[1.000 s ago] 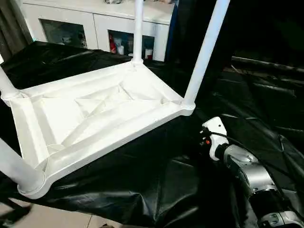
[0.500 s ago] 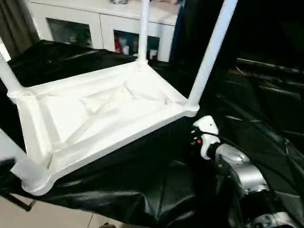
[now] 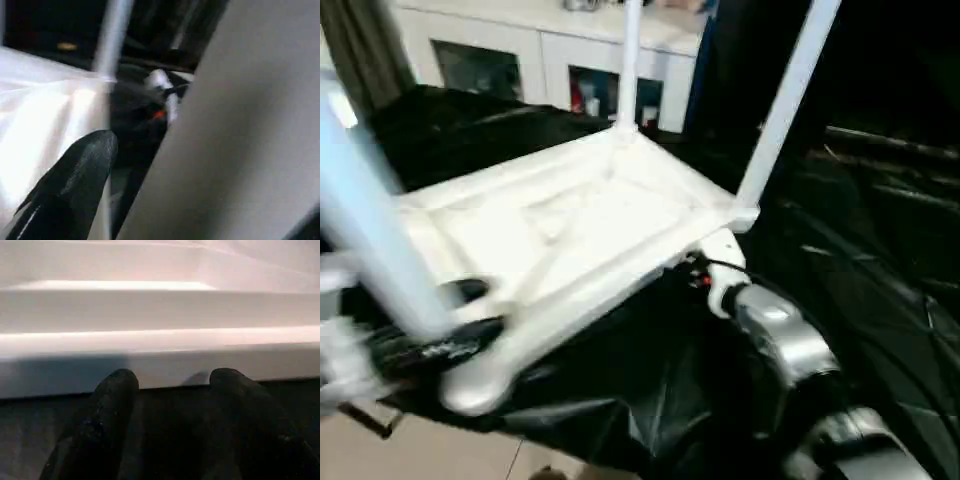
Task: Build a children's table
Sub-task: Rotate table base
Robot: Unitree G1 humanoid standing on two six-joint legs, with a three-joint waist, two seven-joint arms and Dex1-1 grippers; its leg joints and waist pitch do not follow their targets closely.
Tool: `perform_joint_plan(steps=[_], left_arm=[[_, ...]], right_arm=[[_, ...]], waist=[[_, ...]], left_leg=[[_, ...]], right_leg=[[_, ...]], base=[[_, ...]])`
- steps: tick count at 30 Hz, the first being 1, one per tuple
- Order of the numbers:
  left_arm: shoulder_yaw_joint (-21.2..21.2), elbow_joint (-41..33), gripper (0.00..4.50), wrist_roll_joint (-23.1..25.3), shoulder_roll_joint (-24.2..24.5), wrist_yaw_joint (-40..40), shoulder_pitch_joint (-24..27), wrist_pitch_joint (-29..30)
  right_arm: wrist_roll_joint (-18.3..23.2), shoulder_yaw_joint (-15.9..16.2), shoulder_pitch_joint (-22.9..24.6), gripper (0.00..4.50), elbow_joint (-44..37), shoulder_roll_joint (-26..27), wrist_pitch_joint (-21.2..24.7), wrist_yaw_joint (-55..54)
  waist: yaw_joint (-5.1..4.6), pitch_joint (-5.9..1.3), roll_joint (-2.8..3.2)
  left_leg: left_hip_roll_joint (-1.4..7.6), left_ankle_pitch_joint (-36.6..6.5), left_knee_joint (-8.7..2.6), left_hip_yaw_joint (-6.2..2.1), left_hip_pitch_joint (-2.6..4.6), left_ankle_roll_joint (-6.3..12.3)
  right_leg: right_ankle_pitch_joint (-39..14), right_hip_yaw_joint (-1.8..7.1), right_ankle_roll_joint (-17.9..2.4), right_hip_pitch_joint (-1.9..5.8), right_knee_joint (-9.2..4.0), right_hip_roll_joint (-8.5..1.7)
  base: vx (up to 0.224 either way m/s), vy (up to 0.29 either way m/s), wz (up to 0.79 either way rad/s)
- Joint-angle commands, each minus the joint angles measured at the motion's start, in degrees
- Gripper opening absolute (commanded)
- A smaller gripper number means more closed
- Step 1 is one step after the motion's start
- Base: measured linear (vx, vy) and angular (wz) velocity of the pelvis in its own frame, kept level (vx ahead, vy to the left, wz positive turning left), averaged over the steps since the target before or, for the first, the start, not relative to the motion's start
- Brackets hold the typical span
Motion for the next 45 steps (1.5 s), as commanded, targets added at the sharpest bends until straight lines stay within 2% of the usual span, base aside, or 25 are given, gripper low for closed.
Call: perform_joint_plan(steps=[1,3,4,5,8,10,11,13,18,20,21,22,23,25,26,28,31,32,33,36,39,40,41,42,45], left_arm=[[-7.0,0.49,4.46,2.53,-2.28,1.51,-4.01,-1.71],[-9.7,1.31,4.46,3.23,-3.8,1.85,-6.17,-2.12],[-12.93,2.25,4.46,3.91,-5.54,1.21,-8.56,-2.29],[-13.35,2.37,4.46,3.98,-5.8,1.09,-8.9,-2.29],[-18.51,4.01,4.46,5.8,-9.75,0.4,-13.37,-2.61],[-20.77,4.96,4.46,6.68,-11.51,-0.03,-15.32,-2.9],[-21.56,5.3,4.46,6.88,-12.23,-0.19,-16.01,-2.95],[-25.19,6.94,4.46,7.42,-15.44,-0.23,-19.0,-3.77],[-29.64,11.52,4.46,10.73,-20.88,0.88,-23.45,-7.68],[-30.85,16.33,4.46,15.34,-23.47,3.35,-25.92,-12.01],[-30.86,16.43,4.46,15.41,-23.51,3.39,-25.96,-12.09],[-31.27,20.6,4.46,19.37,-24.19,6.41,-27.67,-15.63],[-31.61,23.46,4.46,22.36,-23.63,8.65,-28.74,-17.42],[-31.99,25.55,4.46,24.77,-22.76,10.11,-29.44,-18.68],[-32.37,26.31,4.46,25.98,-21.95,10.35,-29.61,-19.34],[-33.56,27.99,4.46,29.13,-18.7,9.45,-29.05,-21.74],[-34.08,27.83,4.46,29.73,-17.0,7.55,-27.91,-22.67],[-34.1,27.96,4.46,30.12,-16.51,6.81,-27.3,-23.28],[-34.12,28.02,4.46,30.24,-16.27,6.51,-26.96,-23.41],[-34.62,28.25,4.46,30.89,-15.46,6.06,-25.83,-24.78],[-34.12,27.57,4.46,30.2,-15.23,6.77,-24.99,-24.31],[-33.74,26.55,4.46,29.46,-14.94,6.81,-24.18,-23.5],[-33.34,25.5,4.46,28.68,-14.64,6.85,-23.33,-22.66],[-32.93,24.41,4.46,27.71,-14.41,6.65,-22.52,-21.53],[-31.28,20.83,4.46,26.52,-13.76,7.28,-19.34,-20.0]], right_arm=[[-0.3,0.2,-2.26,2.76,1.51,0.84,-1.56,-0.01],[-0.35,0.17,-3.0,2.76,2.29,1.17,-1.86,-0.1],[-0.23,0.17,-3.55,2.76,3.02,1.52,-2.31,0.2],[-0.23,0.17,-3.61,2.76,3.11,1.56,-2.37,0.25],[-0.56,0.08,-4.18,2.76,4.39,1.96,-3.13,0.2],[-0.62,-0.04,-4.4,2.76,4.99,2.05,-3.5,0.26],[-0.63,-0.08,-4.41,2.76,5.1,2.08,-3.6,0.3],[-0.48,-0.22,-4.33,2.76,5.55,2.28,-4.13,1.16],[-0.65,-0.15,-4.34,2.76,6.1,2.44,-4.72,1.33],[-0.85,-0.57,-4.66,2.76,6.84,2.5,-5.18,0.75],[-0.86,-0.58,-4.67,2.76,6.86,2.5,-5.19,0.74],[-1.05,-1.09,-4.96,2.76,7.4,2.29,-5.71,0.27],[-0.98,-1.6,-5.07,2.76,7.41,1.8,-5.88,-0.03],[-0.84,-2.05,-5.13,2.76,7.32,1.3,-5.95,-0.18],[-0.69,-2.32,-5.1,2.76,7.14,0.88,-5.93,-0.08],[0.02,-3.14,-4.23,2.76,5.24,-1.74,-5.49,2.2],[0.18,-3.34,-3.23,2.76,3.27,-3.85,-5.07,4.06],[0.31,-3.48,-2.64,2.76,2.13,-5.11,-4.77,5.06],[0.27,-3.53,-2.29,2.76,1.46,-5.95,-4.57,5.53],[-0.12,-4.03,-0.89,2.76,-1.05,-9.26,-3.63,6.4],[-0.41,-4.33,0.08,2.76,-2.86,-10.76,-3.02,6.56],[-0.46,-4.43,1.01,2.76,-4.57,-11.36,-2.62,6.8],[-0.5,-4.54,1.99,2.76,-6.36,-11.99,-2.2,7.06],[-0.46,-4.64,2.86,2.76,-7.94,-12.46,-1.77,7.25],[0.17,-5.04,6.91,2.76,-14.8,-14.25,0.64,7.45]], waist=[[-0.37,-2.92,1.55],[-0.64,-3.03,1.56],[-0.74,-3.18,1.37],[-0.8,-3.24,1.31],[-0.9,-3.43,1.32],[-1.17,-3.63,1.38],[-1.4,-3.58,1.12],[-1.47,-3.79,1.38],[-1.7,-3.78,1.09],[-1.82,-3.62,1.48],[-1.89,-3.67,1.19],[-1.89,-3.66,1.51],[-1.93,-3.67,1.4],[-2.0,-3.8,1.23],[-1.9,-3.9,1.25],[-1.79,-3.98,1.32],[-1.13,-4.07,1.58],[-1.14,-4.07,1.3],[-1.04,-3.94,1.43],[-0.68,-3.83,1.13],[-0.65,-3.68,1.8],[-0.76,-3.65,1.51],[-0.61,-3.61,2.33],[-0.83,-3.49,1.74],[-0.72,-3.52,1.7]], left_leg=[[0.16,-20.04,-4.77,0.12,0.5,-4.22],[0.08,-19.52,-4.77,0.01,0.27,-4.46],[0.02,-19.22,-4.61,0.0,0.21,-4.37],[-0.05,-18.69,-4.52,0.08,0.2,-4.28],[-0.09,-16.39,-4.15,0.3,0.27,-3.85],[-0.16,-14.62,-4.03,0.29,-0.07,-3.72],[-0.1,-14.53,-4.12,0.33,-0.13,-3.57],[-0.17,-13.66,-3.86,0.36,-0.07,-3.34],[-0.14,-14.41,-3.8,0.43,-0.13,-2.79],[-0.14,-14.97,-3.82,0.43,-0.06,-2.55],[-0.12,-15.32,-3.76,0.43,-0.02,-2.48],[-0.16,-15.33,-3.8,0.32,-0.19,-2.45],[-0.08,-15.69,-3.81,0.36,-0.02,-2.31],[-0.19,-14.97,-3.75,0.23,-0.27,-1.97],[-0.12,-13.78,-3.75,0.14,-0.43,-1.91],[-0.02,-13.06,-3.57,0.3,-0.15,-1.35],[0.11,-11.37,-3.41,0.47,-0.02,-1.03],[0.13,-11.0,-3.38,0.58,0.01,-0.99],[0.1,-11.05,-3.41,0.58,-0.08,-0.85],[0.06,-12.28,-3.47,0.69,0.09,-0.82],[0.02,-14.06,-3.48,0.64,0.16,-1.56],[0.02,-14.97,-3.54,0.63,0.18,-1.6],[-0.01,-15.3,-3.54,0.48,0.21,-1.88],[0.07,-16.0,-3.56,0.57,0.19,-1.64],[0.06,-14.75,-3.57,0.56,-0.09,-1.06]], right_leg=[[-16.38,2.08,-8.39,1.81,-4.04,-3.12],[-15.83,1.95,-8.18,2.03,-3.91,-3.0],[-15.35,1.94,-8.23,2.14,-3.79,-3.07],[-14.84,1.95,-8.32,2.16,-3.77,-3.02],[-12.21,2.01,-9.18,2.16,-3.61,-2.98],[-9.36,1.92,-10.04,2.57,-3.26,-2.92],[-9.42,1.9,-10.09,2.62,-3.4,-2.92],[-8.01,1.82,-10.6,2.73,-3.24,-2.9],[-9.81,1.82,-10.75,2.92,-3.62,-3.02],[-10.9,1.79,-10.67,2.75,-3.95,-2.94],[-11.65,1.79,-10.52,2.85,-3.97,-2.98],[-12.23,1.77,-10.34,2.94,-3.96,-2.99],[-12.62,1.74,-10.1,2.75,-4.2,-2.92],[-12.74,1.72,-9.51,3.08,-3.99,-3.05],[-12.32,1.66,-9.58,3.25,-3.94,-3.21],[-10.61,1.71,-10.51,2.93,-3.86,-3.13],[-6.06,1.71,-12.18,2.96,-3.29,-3.03],[-5.39,1.73,-12.49,2.92,-3.23,-3.02],[-5.05,1.71,-12.74,2.99,-3.21,-2.93],[-8.21,1.77,-11.75,2.94,-3.49,-2.97],[-11.77,1.82,-10.96,2.7,-3.92,-3.07],[-13.06,1.77,-10.8,2.61,-4.08,-3.06],[-13.1,1.78,-10.66,2.67,-3.93,-3.02],[-13.7,1.8,-10.64,2.55,-4.2,-3.02],[-13.14,1.81,-10.57,2.81,-4.19,-2.89]], base=[[0.0,0.0,0.0],[0.0,0.0,0.0],[0.0,0.0,0.0],[0.0,0.0,0.0],[0.0,0.0,0.0],[0.0,0.0,0.0],[0.0,0.0,0.0],[0.0,0.0,0.0],[0.0,0.0,0.0],[0.0,0.0,0.0],[0.0,0.0,0.0],[0.0,0.0,0.0],[0.0,0.0,0.0],[0.0,0.0,0.0],[0.0,0.0,0.0],[0.0,0.0,0.0],[0.0,0.0,0.0],[0.0,0.0,0.0],[0.0,0.0,0.0],[0.0,0.0,0.0],[0.0,0.0,0.0],[0.0,0.0,0.0],[0.0,0.0,0.0],[0.0,0.0,0.0],[0.0,0.0,0.0]])
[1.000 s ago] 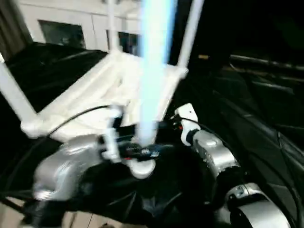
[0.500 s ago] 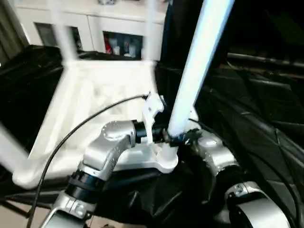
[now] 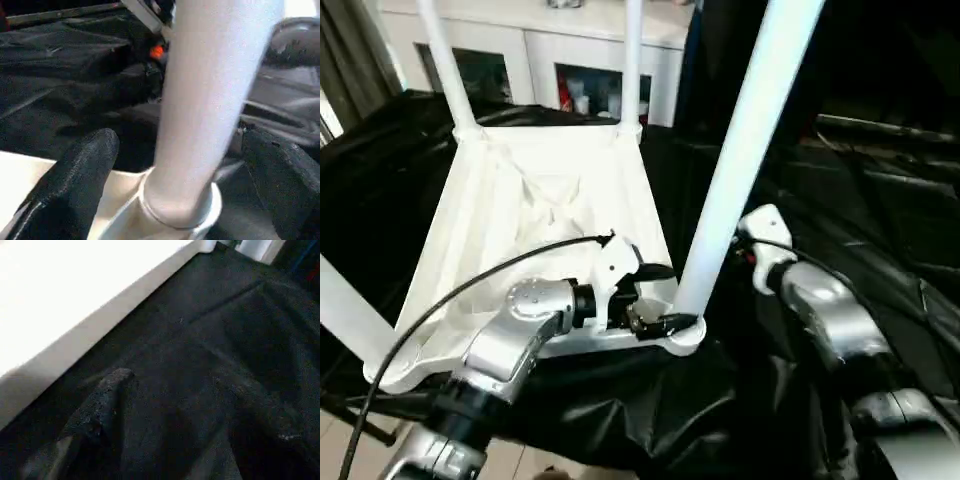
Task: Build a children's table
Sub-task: Rotate table base
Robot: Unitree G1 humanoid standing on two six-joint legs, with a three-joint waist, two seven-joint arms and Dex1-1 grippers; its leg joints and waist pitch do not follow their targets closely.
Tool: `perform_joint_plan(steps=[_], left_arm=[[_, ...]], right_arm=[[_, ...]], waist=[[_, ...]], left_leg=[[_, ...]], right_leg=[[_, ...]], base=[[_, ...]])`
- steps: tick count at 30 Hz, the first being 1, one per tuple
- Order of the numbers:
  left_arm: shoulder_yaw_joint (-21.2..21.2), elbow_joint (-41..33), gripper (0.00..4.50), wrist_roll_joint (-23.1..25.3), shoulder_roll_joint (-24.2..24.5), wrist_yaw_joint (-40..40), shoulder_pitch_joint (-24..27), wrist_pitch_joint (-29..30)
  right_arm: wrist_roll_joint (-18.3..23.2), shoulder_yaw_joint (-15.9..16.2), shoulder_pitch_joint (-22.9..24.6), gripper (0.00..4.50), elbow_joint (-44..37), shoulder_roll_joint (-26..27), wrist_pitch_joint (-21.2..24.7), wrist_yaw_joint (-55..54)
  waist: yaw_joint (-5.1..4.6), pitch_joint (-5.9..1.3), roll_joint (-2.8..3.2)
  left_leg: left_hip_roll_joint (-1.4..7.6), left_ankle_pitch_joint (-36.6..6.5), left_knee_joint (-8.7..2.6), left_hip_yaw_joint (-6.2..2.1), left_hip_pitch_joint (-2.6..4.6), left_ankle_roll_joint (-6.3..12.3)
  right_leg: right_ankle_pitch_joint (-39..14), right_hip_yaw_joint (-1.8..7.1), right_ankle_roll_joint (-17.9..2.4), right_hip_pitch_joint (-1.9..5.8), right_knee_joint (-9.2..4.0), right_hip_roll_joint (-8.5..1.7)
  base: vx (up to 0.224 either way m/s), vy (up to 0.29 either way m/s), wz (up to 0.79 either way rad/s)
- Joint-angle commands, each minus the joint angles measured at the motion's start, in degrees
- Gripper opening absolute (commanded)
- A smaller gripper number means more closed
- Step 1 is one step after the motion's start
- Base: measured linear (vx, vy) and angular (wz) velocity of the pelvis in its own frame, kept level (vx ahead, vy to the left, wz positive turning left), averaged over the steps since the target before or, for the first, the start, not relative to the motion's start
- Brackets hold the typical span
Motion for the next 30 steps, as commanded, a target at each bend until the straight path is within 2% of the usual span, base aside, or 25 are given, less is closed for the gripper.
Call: perform_joint_plan(steps=[1,4,8,9,11,12,14,15,16,17,19,21,22,24,27,29,30], left_arm=[[1.06,-1.81,4.46,-0.79,0.65,0.47,0.88,1.12],[2.25,-5.3,4.46,-0.28,3.07,1.49,4.62,1.72],[2.68,-8.84,4.46,-0.34,6.32,1.13,7.88,3.82],[3.37,-11.09,4.46,-1.02,8.51,0.26,9.7,5.48],[3.77,-12.01,4.46,-1.39,9.41,-0.13,10.44,6.19],[5.46,-14.68,4.46,-3.09,11.74,-1.37,12.56,8.58],[6.97,-16.82,4.46,-4.13,13.76,-1.97,14.54,10.03],[7.8,-17.78,4.46,-4.52,14.66,-1.92,15.59,10.78],[8.59,-18.81,4.46,-4.98,15.56,-1.72,16.66,11.59],[9.91,-20.09,4.46,-4.35,16.48,-0.37,18.51,11.89],[12.52,-21.92,4.46,-2.64,16.75,3.22,21.64,11.44],[13.26,-22.72,4.46,-2.47,16.78,4.15,22.59,11.14],[15.25,-24.45,4.46,-3.12,16.26,5.46,24.34,11.29],[19.21,-28.12,4.46,-4.8,15.37,7.46,28.07,11.85],[23.12,-30.87,4.46,-6.6,14.45,8.62,32.24,11.72],[26.07,-31.96,4.46,-6.86,13.29,10.74,35.75,10.31],[26.37,-32.02,4.46,-6.87,13.07,11.01,36.13,10.13]], right_arm=[[0.32,-0.81,0.69,2.76,-3.25,-1.48,1.57,0.18],[1.29,-1.31,5.04,2.76,-10.2,-2.42,4.0,0.14],[2.14,-0.6,7.75,2.76,-14.81,-2.18,5.64,1.43],[3.03,0.4,8.79,2.76,-16.93,-2.09,6.62,3.34],[3.48,0.86,9.17,2.76,-17.75,-2.09,7.06,4.29],[4.81,3.15,10.45,2.76,-20.58,-2.95,8.56,8.01],[5.63,5.25,11.58,2.76,-23.06,-3.91,9.93,11.0],[5.87,6.05,11.96,2.76,-23.87,-4.25,10.53,12.06],[6.05,6.72,12.39,2.76,-24.84,-4.53,11.32,12.94],[6.46,7.57,12.88,2.76,-25.88,-4.84,12.1,14.27],[7.17,8.33,13.39,2.76,-27.26,-4.57,12.92,15.62],[7.39,8.45,13.55,2.76,-27.79,-4.46,13.14,15.89],[8.15,8.67,13.69,2.76,-28.53,-4.03,13.7,16.3],[9.56,9.21,13.99,2.76,-30.26,-3.64,15.13,17.01],[10.3,9.71,14.3,2.76,-31.4,-3.4,15.95,17.36],[10.93,9.71,14.66,2.76,-32.14,-3.12,16.28,18.02],[10.99,9.7,14.7,2.76,-32.2,-3.1,16.29,18.07]], waist=[[0.08,-3.74,0.22],[-0.07,-3.47,-0.12],[-0.36,-3.36,0.16],[-0.42,-3.3,-0.12],[-0.57,-3.16,0.15],[-0.62,-3.16,-0.38],[-0.51,-2.92,-0.02],[-0.4,-2.94,-0.11],[-0.49,-2.74,-0.05],[-0.51,-2.84,-0.45],[-0.48,-2.7,-0.24],[-0.48,-2.76,-0.33],[-0.44,-2.83,-0.33],[-0.46,-2.84,-0.26],[-0.49,-2.75,-0.49],[-0.37,-2.72,-0.8],[-0.41,-2.61,-0.79]], left_leg=[[-0.04,-14.84,-3.85,0.45,-0.01,-0.37],[-0.12,-15.52,-4.01,0.42,-0.21,-0.03],[0.04,-16.31,-4.16,0.3,-0.18,0.06],[0.03,-17.24,-4.19,0.32,-0.08,0.08],[0.09,-18.09,-4.31,0.21,-0.13,0.18],[0.02,-18.68,-4.19,0.34,0.1,0.25],[0.18,-18.94,-4.46,0.09,-0.21,0.37],[0.19,-19.76,-4.32,0.12,0.09,0.46],[0.15,-20.02,-4.52,0.12,-0.06,0.3],[0.15,-20.13,-4.46,0.12,-0.04,0.29],[0.21,-20.21,-4.55,0.12,-0.05,0.25],[0.3,-20.36,-4.62,0.07,-0.01,0.02],[0.31,-20.38,-4.61,0.08,0.09,0.05],[0.51,-20.44,-4.72,0.0,-0.03,-0.22],[0.38,-21.22,-4.74,0.08,-0.02,-0.03],[0.32,-22.05,-4.77,0.09,0.15,0.05],[0.35,-22.12,-4.87,0.02,-0.08,0.07]], right_leg=[[-13.98,1.95,-9.8,3.03,-4.58,-2.91],[-17.75,1.9,-8.14,2.92,-4.98,-2.85],[-18.8,1.93,-7.72,2.53,-5.01,-2.82],[-20.26,1.89,-7.5,2.43,-5.11,-2.83],[-21.47,1.91,-7.21,2.29,-5.12,-2.81],[-22.6,1.9,-7.17,2.14,-5.28,-2.78],[-23.17,1.91,-6.99,2.14,-5.19,-2.83],[-24.22,1.94,-6.68,1.93,-5.25,-2.89],[-25.33,1.96,-6.32,1.84,-5.48,-2.84],[-25.61,1.92,-6.19,1.9,-5.48,-2.88],[-26.01,1.98,-5.57,1.7,-5.62,-2.83],[-25.87,1.94,-5.33,1.72,-5.65,-2.84],[-25.65,1.96,-5.36,1.69,-5.72,-2.89],[-23.29,1.95,-6.38,1.82,-5.48,-2.89],[-23.03,1.92,-6.52,1.71,-5.56,-2.74],[-25.05,1.92,-5.46,1.54,-5.92,-2.67],[-25.44,1.92,-4.96,1.64,-6.01,-2.66]], base=[[0.0,0.0,0.0],[0.0,0.0,0.0],[0.0,0.0,0.0],[0.0,0.0,0.0],[0.0,0.0,0.0],[0.0,0.0,0.0],[0.0,0.0,0.0],[0.0,0.0,0.0],[0.0,0.0,0.0],[0.0,0.0,0.0],[0.0,0.0,0.0],[0.0,0.0,0.0],[0.0,0.0,0.0],[0.0,0.0,0.0],[0.0,0.0,0.0],[0.0,0.0,0.0],[0.0,0.0,0.0]])
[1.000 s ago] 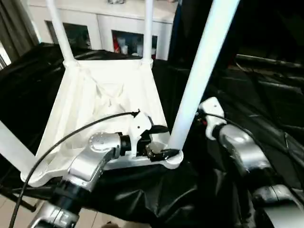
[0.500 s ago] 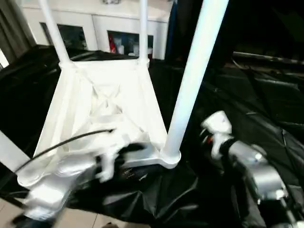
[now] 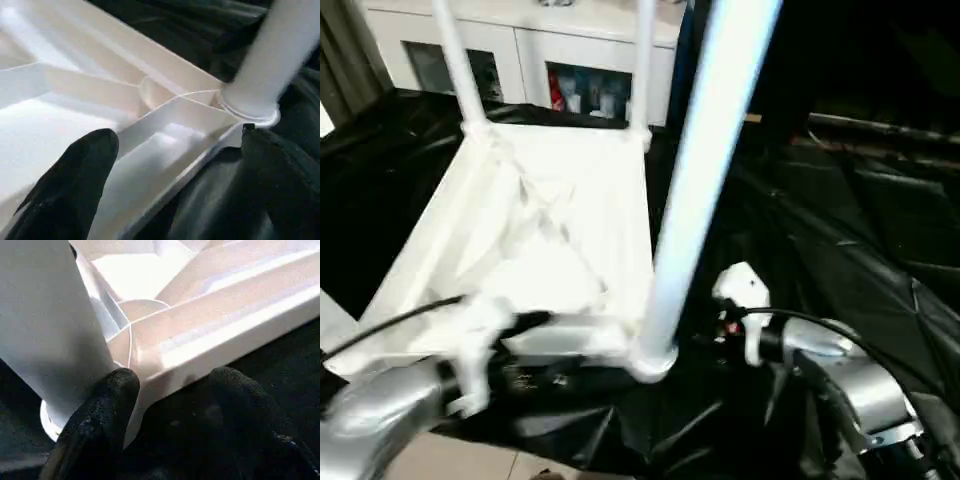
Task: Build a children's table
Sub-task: Rotate table base
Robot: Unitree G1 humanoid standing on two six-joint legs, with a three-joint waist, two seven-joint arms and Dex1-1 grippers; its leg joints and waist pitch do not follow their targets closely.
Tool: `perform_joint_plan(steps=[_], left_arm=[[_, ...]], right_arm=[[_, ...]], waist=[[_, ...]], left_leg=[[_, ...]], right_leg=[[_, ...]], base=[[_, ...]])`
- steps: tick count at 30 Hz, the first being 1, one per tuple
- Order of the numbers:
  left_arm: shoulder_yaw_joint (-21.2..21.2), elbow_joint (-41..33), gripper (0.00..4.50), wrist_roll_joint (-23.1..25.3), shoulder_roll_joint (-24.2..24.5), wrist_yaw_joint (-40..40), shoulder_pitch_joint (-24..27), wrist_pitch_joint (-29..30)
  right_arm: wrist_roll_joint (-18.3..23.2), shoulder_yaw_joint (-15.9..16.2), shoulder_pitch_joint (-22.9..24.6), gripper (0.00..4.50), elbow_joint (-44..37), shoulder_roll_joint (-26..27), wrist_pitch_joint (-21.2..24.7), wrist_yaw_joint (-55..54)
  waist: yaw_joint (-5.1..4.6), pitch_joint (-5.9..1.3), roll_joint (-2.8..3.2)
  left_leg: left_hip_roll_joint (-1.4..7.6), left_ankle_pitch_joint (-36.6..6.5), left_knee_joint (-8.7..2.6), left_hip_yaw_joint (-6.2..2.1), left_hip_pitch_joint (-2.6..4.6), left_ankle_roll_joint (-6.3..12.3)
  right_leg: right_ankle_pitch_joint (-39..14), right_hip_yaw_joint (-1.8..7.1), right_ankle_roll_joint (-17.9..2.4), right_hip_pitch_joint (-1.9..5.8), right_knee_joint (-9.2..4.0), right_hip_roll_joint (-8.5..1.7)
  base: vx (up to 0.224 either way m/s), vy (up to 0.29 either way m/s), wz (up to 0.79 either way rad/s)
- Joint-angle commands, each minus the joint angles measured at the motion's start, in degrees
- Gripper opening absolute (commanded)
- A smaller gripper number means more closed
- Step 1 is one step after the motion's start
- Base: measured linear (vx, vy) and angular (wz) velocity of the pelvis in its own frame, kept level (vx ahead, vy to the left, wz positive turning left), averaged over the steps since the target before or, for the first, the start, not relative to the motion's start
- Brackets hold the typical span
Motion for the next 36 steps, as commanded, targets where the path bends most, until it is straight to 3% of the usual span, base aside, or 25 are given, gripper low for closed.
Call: perform_joint_plan(steps=[1,6,7,9,10,11,12,13,16,17,18,20,21,24,26,27,28,29,30,31,32,33,34,35,36], left_arm=[[2.64,-1.46,4.46,-0.52,-1.42,2.42,2.21,-1.3],[3.03,-4.85,4.46,-2.67,-7.52,6.76,6.1,-2.74],[1.8,-4.83,4.46,-1.15,-10.5,10.06,6.43,-4.17],[0.47,-3.91,4.46,2.58,-12.82,14.28,6.12,-6.14],[0.47,-3.91,4.46,2.58,-12.82,14.28,6.12,-6.14],[-0.79,-1.7,4.46,7.19,-14.98,19.68,4.47,-6.73],[-1.24,-0.35,4.46,9.18,-15.68,22.28,3.33,-5.91],[-1.53,0.76,4.46,10.02,-16.21,23.41,2.13,-6.15],[-2.61,4.87,4.46,12.71,-17.39,25.92,-2.57,-9.08],[-2.72,6.01,4.46,13.29,-17.58,26.51,-3.94,-9.83],[-2.82,8.15,4.46,14.19,-17.77,27.51,-6.72,-10.91],[-2.43,10.6,4.46,14.7,-18.26,29.31,-10.31,-11.98],[-1.92,11.27,4.46,14.39,-18.87,30.15,-11.72,-12.0],[-1.53,12.59,4.46,14.53,-19.61,31.15,-13.55,-12.79],[-1.43,14.1,4.46,14.77,-19.74,31.3,-14.24,-14.02],[-1.41,14.36,4.46,14.87,-19.75,31.51,-14.28,-13.93],[-1.41,14.95,4.46,15.12,-19.82,31.97,-14.43,-13.86],[-1.42,15.21,4.46,15.16,-19.9,32.05,-14.51,-14.17],[-1.37,15.44,4.46,14.86,-19.99,31.98,-14.55,-14.22],[-1.36,15.49,4.46,14.65,-20.04,31.89,-14.53,-14.24],[-1.34,15.49,4.46,14.56,-20.12,32.01,-14.42,-14.08],[-1.34,15.26,4.46,14.79,-20.18,32.37,-13.99,-13.79],[-1.37,15.15,4.46,14.94,-20.17,32.49,-13.77,-13.76],[-1.39,15.05,4.46,15.31,-20.26,32.81,-13.14,-13.94],[-1.3,14.88,4.46,15.26,-20.45,32.96,-12.54,-13.88]], right_arm=[[1.02,-0.18,0.27,2.76,-1.4,0.03,0.47,0.49],[0.04,-4.6,0.58,2.76,0.22,1.0,0.15,-6.32],[-0.93,-8.54,0.68,2.76,1.47,1.99,-0.22,-12.44],[-1.83,-11.74,1.62,2.76,1.09,2.37,-0.41,-16.86],[-1.83,-11.74,1.62,2.76,1.09,2.37,-0.41,-16.86],[-2.61,-14.81,2.97,2.76,0.02,3.33,1.11,-21.51],[-2.84,-15.59,3.25,2.76,0.05,3.88,1.67,-23.14],[-2.88,-16.53,3.89,2.76,-0.38,4.7,1.56,-24.74],[-3.08,-19.53,6.92,2.76,-2.85,8.16,1.7,-30.96],[-3.36,-19.81,7.93,2.76,-3.68,8.93,1.76,-32.46],[-4.28,-19.25,10.38,2.76,-5.4,9.93,2.0,-34.27],[-6.21,-16.71,13.31,2.76,-6.83,10.2,1.06,-35.11],[-6.53,-16.0,13.96,2.76,-7.1,10.61,0.8,-35.43],[-5.75,-15.84,14.18,2.76,-7.3,12.33,0.3,-35.88],[-5.69,-15.76,13.52,2.76,-6.92,13.52,0.18,-36.76],[-5.68,-15.73,13.37,2.76,-6.87,13.66,0.13,-36.99],[-5.62,-15.73,13.02,2.76,-6.68,13.91,0.01,-37.43],[-5.59,-15.8,12.79,2.76,-6.44,13.95,-0.07,-37.53],[-5.59,-15.83,12.48,2.76,-6.18,14.02,-0.15,-37.73],[-5.63,-15.88,12.02,2.76,-5.73,14.0,-0.31,-37.84],[-5.69,-15.93,11.49,2.76,-5.21,13.97,-0.5,-37.97],[-5.76,-16.0,10.83,2.76,-4.58,13.9,-0.65,-38.0],[-5.79,-16.03,10.58,2.76,-4.36,13.88,-0.69,-38.01],[-5.89,-16.17,9.87,2.76,-3.84,13.82,-0.83,-37.98],[-5.89,-16.31,9.45,2.76,-3.61,13.78,-0.81,-37.93]], waist=[[0.3,-2.31,0.47],[0.76,-2.23,0.39],[0.97,-2.15,0.28],[1.29,-2.25,0.21],[1.51,-2.26,0.04],[1.55,-2.24,0.36],[1.45,-2.22,0.83],[1.21,-2.32,0.29],[0.84,-2.55,0.84],[0.85,-2.71,0.71],[0.83,-2.68,1.16],[0.88,-2.86,1.49],[0.74,-2.82,1.99],[-0.01,-2.97,1.67],[-0.1,-3.07,2.33],[-0.17,-3.09,2.18],[-0.07,-3.47,2.13],[0.02,-3.86,1.95],[0.11,-5.1,2.08],[0.26,-6.16,2.02],[0.51,-7.16,2.29],[0.45,-7.59,2.03],[0.6,-7.66,2.19],[0.69,-6.7,2.9],[0.21,-5.48,3.75]], left_leg=[[0.09,-22.37,-4.46,0.02,-0.02,0.08],[0.24,-24.02,-4.64,-0.1,0.2,-0.53],[0.2,-24.55,-4.6,-0.04,0.36,-0.66],[0.04,-24.94,-4.47,-0.03,0.57,-1.21],[-0.08,-25.4,-4.29,0.12,0.86,-1.13],[-0.15,-25.43,-4.33,0.07,0.79,-1.2],[-0.28,-25.66,-4.3,-0.02,0.78,-1.38],[-0.47,-25.7,-4.27,-0.15,0.64,-1.39],[-0.77,-24.77,-4.31,-0.43,0.38,-1.14],[-0.75,-24.6,-4.22,-0.46,0.37,-1.19],[-0.79,-24.37,-4.37,-0.6,0.19,-1.19],[-0.79,-24.5,-4.26,-0.74,0.44,-1.19],[-0.81,-24.28,-4.44,-0.93,-0.09,-1.31],[-1.04,-23.06,-4.32,-1.04,-0.59,-0.7],[-1.05,-22.2,-4.19,-1.0,-0.49,-0.41],[-1.01,-21.88,-4.16,-0.92,-0.46,-0.31],[-0.96,-14.7,-3.75,-0.83,-1.43,0.33],[-1.07,-8.93,-3.18,-0.66,-1.95,1.14],[-2.09,7.03,-1.06,-0.22,-2.9,4.54],[-3.57,21.4,0.84,0.13,-4.2,9.5],[-3.87,25.3,1.64,-0.11,-4.32,11.73],[-4.54,24.38,2.38,-0.09,-5.73,15.71],[-4.34,21.24,2.47,-0.2,-6.08,16.92],[-3.25,4.46,2.11,-0.02,-5.79,16.53],[-1.59,-14.94,0.95,-0.25,-3.96,12.68]], right_leg=[[-26.01,1.96,-4.88,1.51,-5.57,-2.74],[-27.29,1.96,-4.27,1.18,-5.93,-2.77],[-28.03,2.02,-3.69,0.94,-6.13,-2.69],[-28.73,1.88,-2.45,0.91,-6.31,-2.59],[-29.29,1.91,-1.42,0.68,-6.46,-2.42],[-29.53,1.94,-1.03,0.71,-6.5,-2.4],[-30.46,1.8,0.08,0.71,-6.74,-2.32],[-31.41,1.49,1.07,0.92,-6.86,-2.28],[-31.11,1.34,1.92,1.11,-7.38,-2.39],[-30.63,1.34,1.77,1.17,-7.03,-2.46],[-29.64,1.4,1.47,1.27,-6.98,-2.41],[-27.89,1.45,1.03,1.22,-6.75,-2.37],[-26.77,1.46,0.38,1.69,-6.48,-2.5],[-25.81,1.51,-0.46,1.93,-6.21,-2.58],[-25.89,1.63,-0.82,1.77,-6.26,-2.65],[-25.46,1.66,-1.0,1.72,-6.34,-2.6],[-16.64,1.81,-2.87,1.7,-5.86,-2.4],[-8.85,1.74,-4.62,1.62,-5.3,-2.06],[11.86,1.06,-8.37,1.01,-3.58,-1.12],[31.35,-0.13,-11.46,-0.21,-2.33,-0.04],[37.34,-0.7,-12.99,-0.62,-1.67,0.33],[40.55,-1.25,-15.06,-1.4,-2.07,0.18],[37.54,-1.5,-15.8,-1.84,-2.79,-0.29],[14.04,-2.1,-15.02,-2.64,-5.68,-1.33],[-15.53,-3.53,-10.71,-3.27,-7.68,-1.39]], base=[[0.0,0.0,0.0],[0.0,0.0,0.0],[0.0,0.0,0.0],[0.0,0.0,0.0],[0.0,0.0,0.0],[0.0,0.0,0.0],[0.0,0.0,0.0],[0.0,0.0,0.0],[0.0,0.0,0.0],[0.0,0.0,0.0],[0.0,0.0,0.0],[0.0,0.0,0.0],[0.0,0.0,0.0],[0.0,0.0,0.0],[0.0,0.0,0.0],[0.0,0.0,0.0],[0.0,0.0,0.0],[0.0,0.0,0.0],[0.0,0.0,0.0],[0.0,0.0,0.0],[0.0,0.0,0.0],[-0.092,0.03,0.02],[-0.15,0.039,0.02],[-0.15,0.039,0.02],[-0.18,0.064,-0.04]])
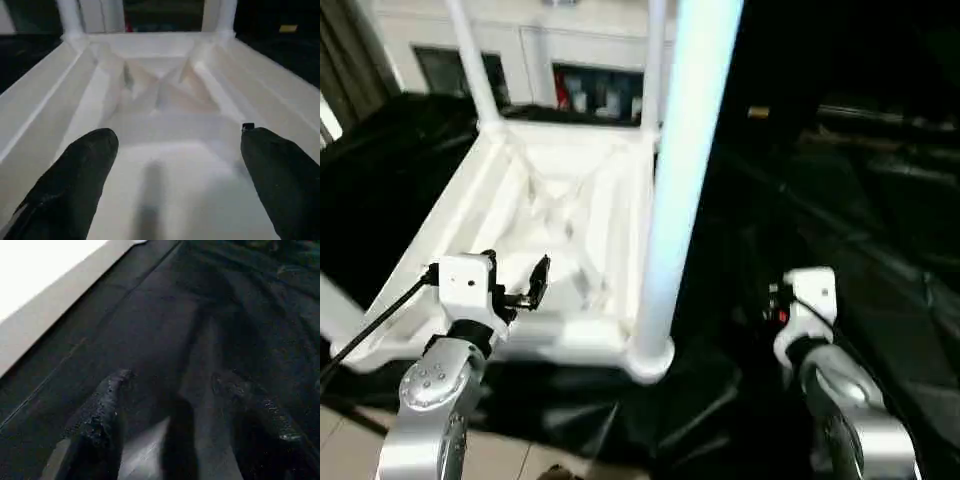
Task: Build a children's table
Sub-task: Rotate table base
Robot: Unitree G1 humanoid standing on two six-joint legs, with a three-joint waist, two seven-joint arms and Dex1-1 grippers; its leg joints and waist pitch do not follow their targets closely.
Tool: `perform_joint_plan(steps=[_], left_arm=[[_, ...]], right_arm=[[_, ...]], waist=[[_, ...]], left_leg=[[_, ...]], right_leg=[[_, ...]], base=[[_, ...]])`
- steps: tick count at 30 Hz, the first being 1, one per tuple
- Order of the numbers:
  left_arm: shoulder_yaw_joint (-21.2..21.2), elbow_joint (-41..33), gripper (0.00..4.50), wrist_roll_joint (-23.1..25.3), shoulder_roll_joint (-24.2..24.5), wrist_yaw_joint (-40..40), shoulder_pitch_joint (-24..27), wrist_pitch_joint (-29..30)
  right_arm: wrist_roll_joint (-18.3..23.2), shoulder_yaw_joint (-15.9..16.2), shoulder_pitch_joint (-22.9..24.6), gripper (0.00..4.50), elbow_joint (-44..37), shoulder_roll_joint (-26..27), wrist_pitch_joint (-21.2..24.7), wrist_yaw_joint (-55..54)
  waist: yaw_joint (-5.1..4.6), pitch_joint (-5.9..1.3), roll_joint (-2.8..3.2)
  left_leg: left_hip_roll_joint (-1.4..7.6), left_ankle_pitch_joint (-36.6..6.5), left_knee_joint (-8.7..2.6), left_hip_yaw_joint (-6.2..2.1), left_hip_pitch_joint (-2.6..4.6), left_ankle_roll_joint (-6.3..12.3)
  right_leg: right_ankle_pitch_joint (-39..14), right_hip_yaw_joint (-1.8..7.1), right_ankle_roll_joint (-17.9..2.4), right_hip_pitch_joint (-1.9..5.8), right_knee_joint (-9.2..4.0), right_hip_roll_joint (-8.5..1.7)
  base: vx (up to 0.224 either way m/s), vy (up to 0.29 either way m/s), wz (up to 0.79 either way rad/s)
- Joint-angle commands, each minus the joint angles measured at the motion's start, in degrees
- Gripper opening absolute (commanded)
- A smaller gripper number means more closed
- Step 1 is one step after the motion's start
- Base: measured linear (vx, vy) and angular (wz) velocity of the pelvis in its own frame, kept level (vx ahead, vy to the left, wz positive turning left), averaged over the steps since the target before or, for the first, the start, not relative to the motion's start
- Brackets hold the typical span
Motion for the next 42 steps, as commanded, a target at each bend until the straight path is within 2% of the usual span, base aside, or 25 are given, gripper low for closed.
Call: perform_joint_plan(steps=[1,2,3,4,5,6,7,8,9,10,13,22,23,24,26,28,29,30,31,32,33,34,36,38,42], left_arm=[[0.55,-0.56,4.46,0.67,-0.15,1.07,1.97,-0.74],[0.73,-0.82,4.46,0.48,-0.17,0.96,2.42,-0.98],[0.7,-0.85,4.46,0.47,-0.26,0.99,2.48,-1.14],[0.71,-0.95,4.46,0.41,-0.31,0.88,2.65,-1.38],[0.71,-0.92,4.46,0.41,-0.31,0.85,2.67,-1.45],[0.53,-0.34,4.46,0.55,-0.35,0.67,2.72,-2.28],[0.13,0.08,4.46,1.09,-0.17,0.55,2.74,-3.1],[-0.9,-0.23,4.46,1.99,0.44,0.18,2.64,-3.12],[-1.34,-0.36,4.46,2.2,0.59,0.09,2.36,-2.91],[-1.75,-0.45,4.46,2.33,0.5,0.32,1.61,-2.27],[-1.93,-0.32,4.46,2.13,0.33,0.23,1.31,-2.71],[-2.55,1.67,4.46,1.29,1.68,-3.22,3.18,-5.51],[-2.9,1.4,4.46,0.78,1.38,-3.65,3.6,-5.1],[-2.9,1.4,4.46,0.78,1.38,-3.65,3.6,-5.1],[-3.25,2.1,4.46,1.25,1.21,-3.14,2.99,-4.32],[-3.02,2.63,4.46,1.37,0.82,-2.52,2.77,-4.73],[-2.78,2.53,4.46,1.41,0.54,-1.95,2.82,-4.58],[-2.23,1.99,4.46,1.2,-0.01,-0.89,3.21,-4.05],[-1.96,1.55,4.46,1.14,-0.25,-0.37,3.56,-3.85],[-1.79,1.26,4.46,1.0,-0.44,-0.17,3.86,-3.81],[-1.06,0.27,4.46,0.45,-1.07,0.41,4.98,-3.81],[-0.34,-1.25,4.46,-0.09,-1.96,1.22,6.71,-4.1],[0.68,-3.43,4.46,-0.48,-3.09,2.25,10.11,-5.3],[1.06,-4.8,4.46,-0.65,-3.79,2.53,13.18,-6.43],[2.48,-8.79,4.5,-4.32,-6.57,1.67,21.22,-8.87]], right_arm=[[-0.15,-0.74,-0.83,2.76,0.3,-0.14,-0.18,-0.24],[-0.05,-0.77,-0.76,2.76,0.03,-0.16,-0.06,-0.34],[0.08,-0.91,-0.89,2.76,0.13,-0.29,-0.04,-0.33],[0.15,-0.92,-0.81,2.76,0.13,-0.4,-0.07,-0.39],[0.12,-0.92,-0.75,2.76,0.15,-0.4,-0.12,-0.42],[-0.13,-0.98,-0.37,2.76,0.73,-0.55,-0.83,-0.68],[-0.38,-1.16,-0.05,2.76,0.95,-0.53,-1.12,-1.17],[-0.3,-1.52,0.29,2.76,0.24,-0.26,-0.72,-1.79],[-0.08,-1.76,0.11,2.76,0.1,-0.2,-0.51,-1.87],[0.48,-2.15,-0.5,2.76,-0.02,-0.24,-0.1,-1.64],[0.42,-1.73,-0.15,2.76,-0.62,-0.53,-0.02,-0.99],[0.6,-3.17,6.73,2.76,-7.72,-2.3,1.99,-1.33],[1.68,-4.57,7.59,2.76,-8.83,-2.09,2.93,-1.5],[1.68,-4.57,7.59,2.76,-8.83,-2.09,2.93,-1.5],[2.55,-5.57,7.37,2.76,-9.6,-2.01,3.35,-1.59],[1.59,-4.54,7.15,2.76,-9.45,-3.25,2.48,-0.69],[1.85,-4.46,7.11,2.76,-9.3,-3.42,2.24,-0.21],[2.07,-3.8,7.16,2.76,-9.1,-4.2,1.96,1.06],[2.41,-3.46,7.25,2.76,-9.07,-4.59,2.24,1.86],[2.66,-3.36,7.34,2.76,-9.11,-4.75,2.21,2.39],[3.53,-2.97,7.75,2.76,-9.35,-5.13,2.06,4.2],[4.66,-2.74,8.2,2.76,-9.5,-5.92,2.2,6.43],[6.16,-2.13,9.16,2.76,-10.12,-7.45,2.51,10.21],[7.95,-2.1,9.83,2.76,-10.38,-8.77,2.67,13.36],[11.39,-3.36,10.64,3.04,-9.22,-11.56,2.3,18.8]], waist=[[-1.49,-1.28,1.89],[-1.31,-0.15,3.02],[4.0,1.2,3.47],[8.27,0.49,3.58],[9.61,-0.69,2.51],[3.87,-0.32,-5.18],[6.87,0.94,-1.59],[8.04,1.35,-2.19],[9.69,2.21,-0.75],[9.9,1.51,-0.03],[8.99,-1.19,0.51],[2.2,-0.68,1.18],[1.38,-0.93,1.86],[1.58,-0.71,0.5],[1.74,-0.62,-0.52],[3.35,-0.31,-1.57],[3.47,-0.27,-1.15],[2.65,-0.09,-2.64],[1.24,-0.75,0.6],[-0.52,-0.96,1.26],[-2.15,-1.81,2.15],[-2.98,-1.64,2.52],[-2.99,-1.12,0.81],[-2.69,-1.13,0.99],[-2.92,0.84,-0.9]], left_leg=[[0.74,-35.52,-4.92,0.22,5.08,4.0],[3.37,-47.24,-9.02,-0.65,4.14,0.9],[3.14,-60.36,-13.98,3.66,-3.94,-5.63],[3.01,-57.43,-13.33,7.37,-3.6,-3.4],[3.65,-46.39,-9.86,8.07,-2.97,-3.83],[0.74,-22.72,8.77,4.53,6.95,-3.78],[-0.96,-9.92,8.63,0.59,5.84,-0.56],[-3.32,-5.38,8.04,-1.55,1.51,0.95],[-1.5,-9.33,5.48,-2.51,5.16,-1.43],[-0.37,-15.95,1.99,-2.23,9.45,-1.71],[1.11,-12.38,-3.82,-0.96,9.47,5.23],[0.01,-25.11,-7.73,-1.31,7.35,-4.84],[0.28,-25.15,-5.3,1.56,9.98,-6.47],[-0.17,-26.5,-4.36,2.34,10.67,-6.93],[-1.3,-22.74,-3.15,2.35,7.79,-3.39],[-2.22,-16.21,2.81,-1.32,5.04,3.87],[-2.32,-14.92,2.97,-2.46,4.66,3.84],[-3.67,-11.27,-0.33,-4.4,1.9,7.79],[-3.53,-10.51,-5.73,-4.05,5.48,11.83],[-3.37,-11.73,-6.56,-4.81,7.42,14.44],[-2.09,-12.47,-6.97,-6.15,9.44,17.66],[-0.9,-8.26,-7.22,-7.35,8.41,17.41],[1.2,-1.96,-5.91,-7.46,7.92,15.46],[0.07,-9.41,-5.83,-5.72,6.79,9.24],[0.01,-41.36,-7.57,-5.56,7.28,-2.97]], right_leg=[[-39.7,-4.03,-1.06,2.52,-6.29,0.2],[-39.71,-5.28,1.8,4.21,-1.96,1.53],[-26.35,-5.63,-1.96,10.08,13.42,1.15],[-29.03,-3.02,-1.6,10.52,16.48,1.24],[-37.74,2.2,-0.06,10.98,16.26,0.11],[-73.21,6.67,8.48,-0.08,-1.67,-5.52],[-75.94,10.73,5.24,1.06,-4.81,-7.42],[-66.09,13.03,4.69,6.72,-3.6,-4.74],[-59.93,13.51,2.45,5.19,-2.95,-5.68],[-50.81,12.34,-1.6,4.46,-1.72,-4.14],[-10.92,7.79,-7.2,7.09,0.97,-2.17],[-13.78,5.96,-1.87,8.42,-1.52,-3.75],[-19.79,8.64,-0.72,5.62,-3.51,-3.54],[-24.08,9.22,-0.22,5.1,-3.99,-3.22],[-30.52,13.32,1.15,7.98,-5.44,-5.01],[-37.68,21.34,2.23,10.51,-8.14,-10.53],[-38.39,22.07,1.33,10.63,-8.1,-9.74],[-33.9,17.12,-0.47,11.95,-6.28,-7.12],[-27.01,11.81,-3.56,8.48,-4.56,-1.13],[-22.84,9.01,-4.43,6.62,-2.26,1.67],[-14.99,5.13,-4.79,5.16,2.68,2.79],[-8.4,3.3,-3.37,6.24,3.97,1.4],[-3.7,3.41,-4.17,7.25,1.58,-1.75],[-2.3,4.24,-8.0,9.11,-0.63,-4.66],[-26.16,4.55,-4.62,8.27,-3.24,-6.3]], base=[[-0.161,0.048,-0.18],[-0.161,0.048,-0.18],[-0.226,0.038,-0.05],[-0.227,-0.054,0.23],[-0.227,-0.054,0.23],[0.033,-0.173,0.19],[0.068,-0.07,0.13],[0.068,-0.07,0.13],[-0.1,0.011,0.36],[-0.148,0.009,0.45],[-0.12,0.058,0.3],[-0.035,0.109,-0.02],[-0.023,0.052,-0.1],[-0.024,0.046,-0.27],[0.005,0.061,-0.58],[0.018,0.124,-0.68],[0.014,0.156,-0.68],[0.022,0.229,-0.72],[0.036,0.255,-0.38],[0.036,0.255,-0.38],[0.014,0.24,0.01],[-0.017,0.19,0.01],[-0.014,0.162,-0.01],[-0.022,0.126,0.0],[-0.039,0.051,-0.03]])
